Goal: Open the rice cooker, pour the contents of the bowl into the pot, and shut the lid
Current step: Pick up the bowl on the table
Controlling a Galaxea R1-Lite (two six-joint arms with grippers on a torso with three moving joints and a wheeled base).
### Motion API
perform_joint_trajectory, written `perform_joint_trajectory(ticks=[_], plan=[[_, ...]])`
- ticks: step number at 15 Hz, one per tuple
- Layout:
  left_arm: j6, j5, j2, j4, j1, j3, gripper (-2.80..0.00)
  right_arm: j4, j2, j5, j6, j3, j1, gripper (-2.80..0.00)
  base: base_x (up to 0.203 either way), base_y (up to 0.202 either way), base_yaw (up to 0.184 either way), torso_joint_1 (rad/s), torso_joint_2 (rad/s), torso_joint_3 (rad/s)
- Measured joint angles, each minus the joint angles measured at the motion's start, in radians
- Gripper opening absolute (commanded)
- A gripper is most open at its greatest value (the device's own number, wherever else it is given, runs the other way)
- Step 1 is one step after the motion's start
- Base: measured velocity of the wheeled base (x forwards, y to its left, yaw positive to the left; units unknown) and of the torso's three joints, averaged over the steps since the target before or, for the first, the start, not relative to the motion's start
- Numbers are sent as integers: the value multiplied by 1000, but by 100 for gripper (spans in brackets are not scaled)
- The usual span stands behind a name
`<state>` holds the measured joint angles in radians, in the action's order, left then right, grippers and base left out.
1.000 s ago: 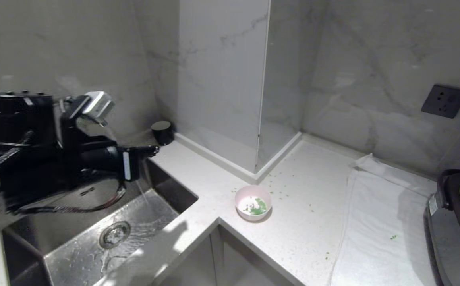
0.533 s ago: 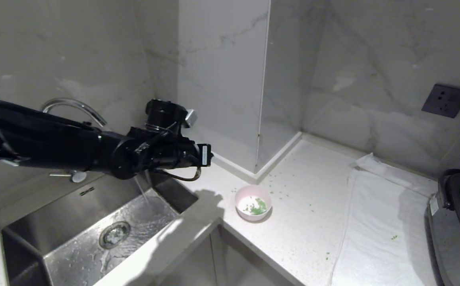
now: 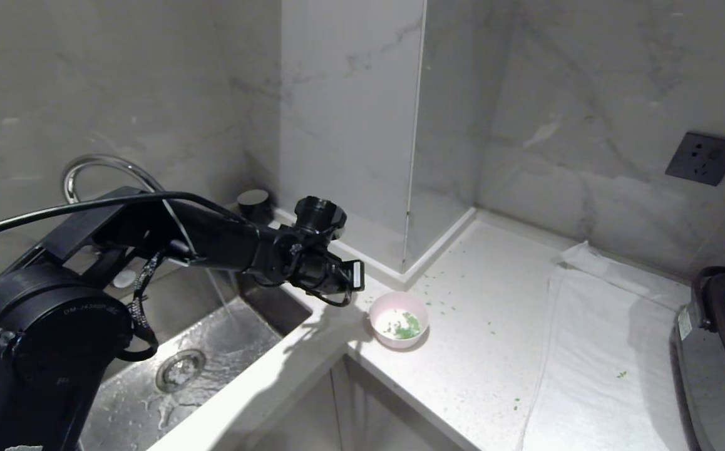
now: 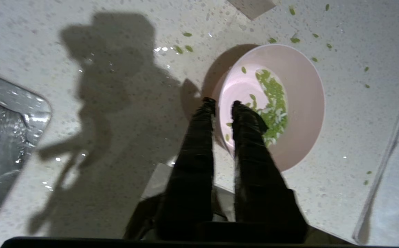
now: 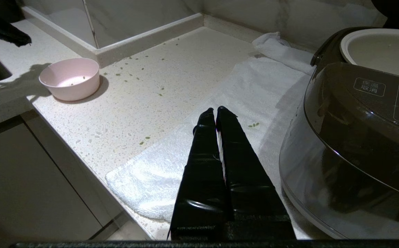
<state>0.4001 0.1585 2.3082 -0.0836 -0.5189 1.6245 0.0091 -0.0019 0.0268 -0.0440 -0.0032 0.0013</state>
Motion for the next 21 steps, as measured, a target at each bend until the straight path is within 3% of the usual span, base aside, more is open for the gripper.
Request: perform_joint_trajectory(ticks=[4,10,13,17,21], plan=[[15,30,27,0,-19,6,0,0,0,0,0,0,0,-280,0,0,0,0,0,0],[16,12,86,0,-64,19,0,0,0,0,0,0,0,-280,0,0,0,0,0,0],[13,-33,128,-12,-84,70,0,0,0,0,0,0,0,-280,0,0,0,0,0,0],[7,-54,183,-224,-87,276,0,0,0,0,0,0,0,-280,0,0,0,0,0,0],[-24,-111,226,-365,-93,333,0,-1,0,0,0,0,0,-280,0,0,0,0,0,0]])
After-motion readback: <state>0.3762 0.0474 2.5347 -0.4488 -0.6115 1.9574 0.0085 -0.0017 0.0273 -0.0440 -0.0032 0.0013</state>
